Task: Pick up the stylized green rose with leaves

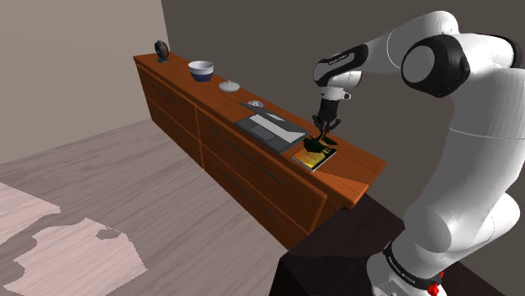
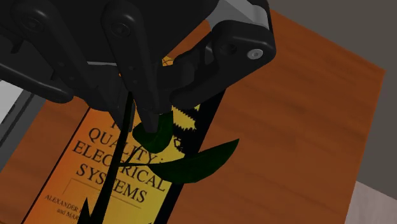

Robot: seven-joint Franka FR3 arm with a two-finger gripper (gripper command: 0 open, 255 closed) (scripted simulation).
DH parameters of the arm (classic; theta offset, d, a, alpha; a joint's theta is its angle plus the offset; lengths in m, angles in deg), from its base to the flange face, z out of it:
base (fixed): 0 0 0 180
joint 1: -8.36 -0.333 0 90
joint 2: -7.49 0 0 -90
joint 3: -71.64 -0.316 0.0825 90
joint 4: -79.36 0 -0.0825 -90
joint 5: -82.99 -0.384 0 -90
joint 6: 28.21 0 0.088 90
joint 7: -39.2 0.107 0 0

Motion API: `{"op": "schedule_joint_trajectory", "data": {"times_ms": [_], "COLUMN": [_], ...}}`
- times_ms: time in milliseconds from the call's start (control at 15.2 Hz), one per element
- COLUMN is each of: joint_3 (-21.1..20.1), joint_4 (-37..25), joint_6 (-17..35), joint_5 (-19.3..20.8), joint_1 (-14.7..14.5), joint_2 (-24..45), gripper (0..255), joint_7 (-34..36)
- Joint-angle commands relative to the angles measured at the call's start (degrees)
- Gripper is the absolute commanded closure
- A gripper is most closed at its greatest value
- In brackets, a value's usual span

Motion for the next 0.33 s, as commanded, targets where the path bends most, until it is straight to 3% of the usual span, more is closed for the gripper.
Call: {"op": "schedule_joint_trajectory", "data": {"times_ms": [0, 264], "joint_3": [0.02, 0.06], "joint_4": [-0.55, -1.22], "joint_6": [-1.34, -2.74], "joint_5": [0.13, 0.26], "joint_1": [-0.06, -0.07], "joint_2": [-0.80, -1.53], "gripper": [255, 255], "joint_7": [0.21, 0.38]}}
